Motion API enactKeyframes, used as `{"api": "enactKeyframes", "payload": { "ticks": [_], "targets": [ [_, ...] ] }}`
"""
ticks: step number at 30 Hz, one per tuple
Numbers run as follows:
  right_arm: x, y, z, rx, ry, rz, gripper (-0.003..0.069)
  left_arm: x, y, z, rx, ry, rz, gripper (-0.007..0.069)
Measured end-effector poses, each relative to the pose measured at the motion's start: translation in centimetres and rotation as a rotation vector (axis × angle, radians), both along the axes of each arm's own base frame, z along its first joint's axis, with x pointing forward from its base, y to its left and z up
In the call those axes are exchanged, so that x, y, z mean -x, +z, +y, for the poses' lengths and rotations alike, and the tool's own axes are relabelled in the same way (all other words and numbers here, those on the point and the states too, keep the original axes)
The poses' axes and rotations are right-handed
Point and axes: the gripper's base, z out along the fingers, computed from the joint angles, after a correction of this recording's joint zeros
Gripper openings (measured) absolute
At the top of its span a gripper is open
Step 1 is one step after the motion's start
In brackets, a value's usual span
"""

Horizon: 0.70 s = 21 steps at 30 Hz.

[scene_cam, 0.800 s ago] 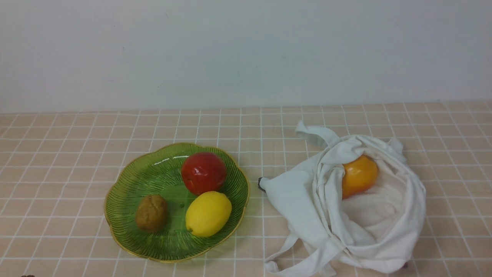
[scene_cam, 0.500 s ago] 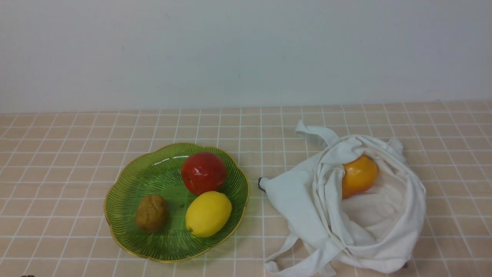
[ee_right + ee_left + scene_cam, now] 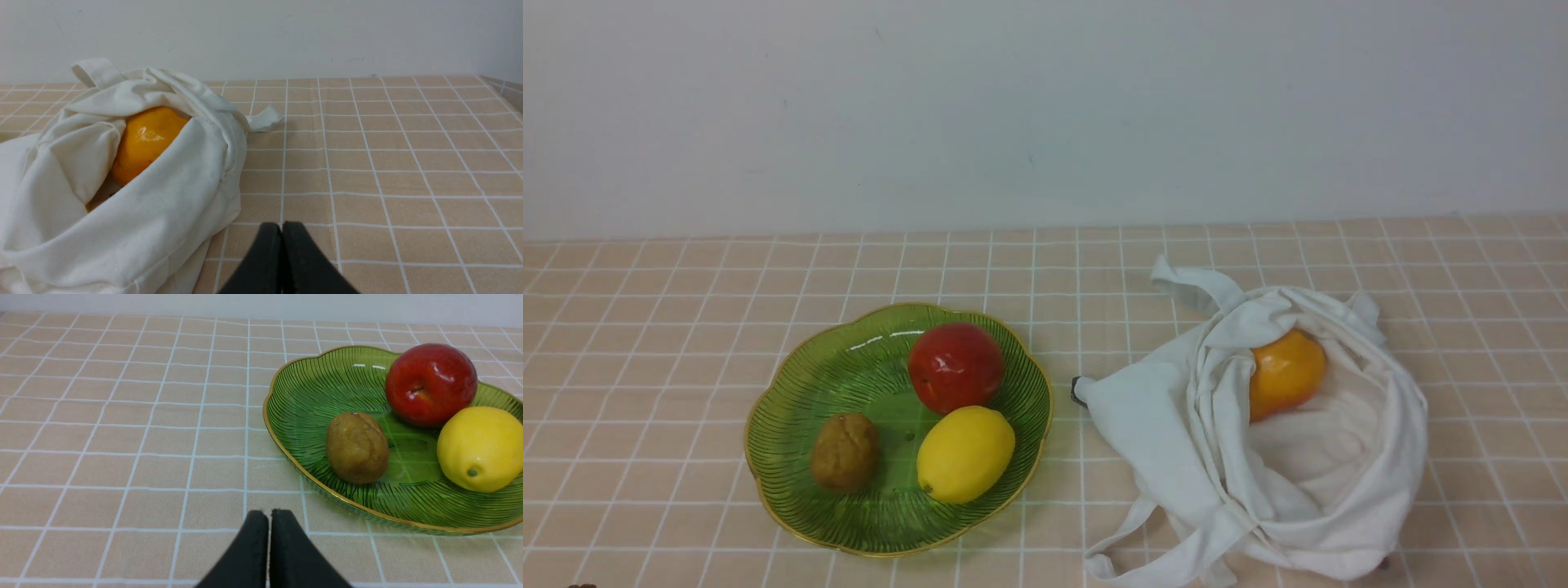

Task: Take the fruit out of the bag on the brown coffee tablecloth and place them on the plate.
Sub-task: 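Reach into the bag and grasp a fruit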

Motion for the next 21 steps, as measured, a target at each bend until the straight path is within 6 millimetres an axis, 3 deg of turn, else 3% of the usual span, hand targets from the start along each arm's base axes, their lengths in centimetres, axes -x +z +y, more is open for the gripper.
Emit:
{"api": "enactKeyframes", "payload": {
  "ticks": [6, 8, 13, 21],
  "targets": [
    [0.0, 0.1, 0.0, -0.024, 0.000, -0.008, -0.0014, 0.0, 0.0, 0.0, 0.000, 0.000, 0.000, -0.0008],
    [-0.1, 0.2, 0.3, -0.129, 0.005, -0.040, -0.0014, 0.0, 0.0, 0.0, 0.000, 0.000, 0.000, -0.0008],
    [-0.2, 2.5, 0.4, -0.608, 0.008, -0.265, -0.0014, 0.0, 0.0, 0.0, 0.000, 0.000, 0.000, -0.0008],
    [0.0, 3.6, 0.0, -0.774, -0.002, -0.391, -0.0014, 0.0, 0.0, 0.0, 0.000, 0.000, 0.000, -0.0008]
  ]
}}
